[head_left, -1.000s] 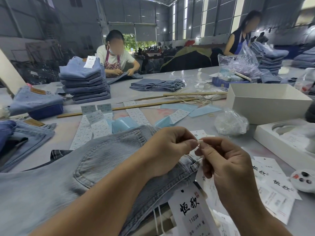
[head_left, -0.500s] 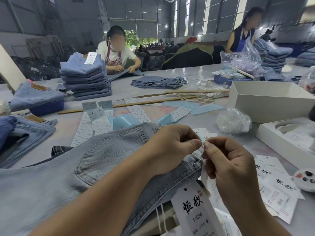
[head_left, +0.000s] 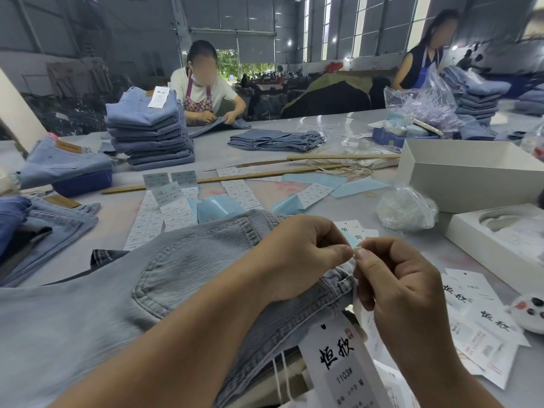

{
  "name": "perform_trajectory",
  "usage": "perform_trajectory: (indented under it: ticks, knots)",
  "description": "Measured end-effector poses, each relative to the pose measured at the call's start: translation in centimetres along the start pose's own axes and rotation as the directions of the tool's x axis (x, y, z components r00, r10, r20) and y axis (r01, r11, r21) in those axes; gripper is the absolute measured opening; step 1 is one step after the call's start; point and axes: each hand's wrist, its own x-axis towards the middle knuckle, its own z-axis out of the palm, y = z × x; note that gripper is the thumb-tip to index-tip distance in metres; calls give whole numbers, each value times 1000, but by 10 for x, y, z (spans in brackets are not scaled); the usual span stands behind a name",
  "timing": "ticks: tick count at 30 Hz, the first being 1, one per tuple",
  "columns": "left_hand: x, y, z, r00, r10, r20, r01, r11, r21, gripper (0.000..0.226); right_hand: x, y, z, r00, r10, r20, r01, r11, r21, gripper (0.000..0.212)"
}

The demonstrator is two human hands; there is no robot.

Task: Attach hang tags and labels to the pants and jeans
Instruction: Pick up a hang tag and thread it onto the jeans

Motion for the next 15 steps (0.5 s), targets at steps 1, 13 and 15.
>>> perform_trajectory:
  ticks: [1,13,15]
  knots:
    - [0,0,0,1000,0,0,0,1000,4,10,0,0,0,1000,4,1,-4,1000,-1,13]
    - [-1,0,2,1000,16,12,-16,1000,-12,7,2,2,0,997,65,31,-68,994,91,23]
    - [0,0,2,1000,17,11,-17,1000,-13,6,2,2,0,997,75,35,-79,992,101,24]
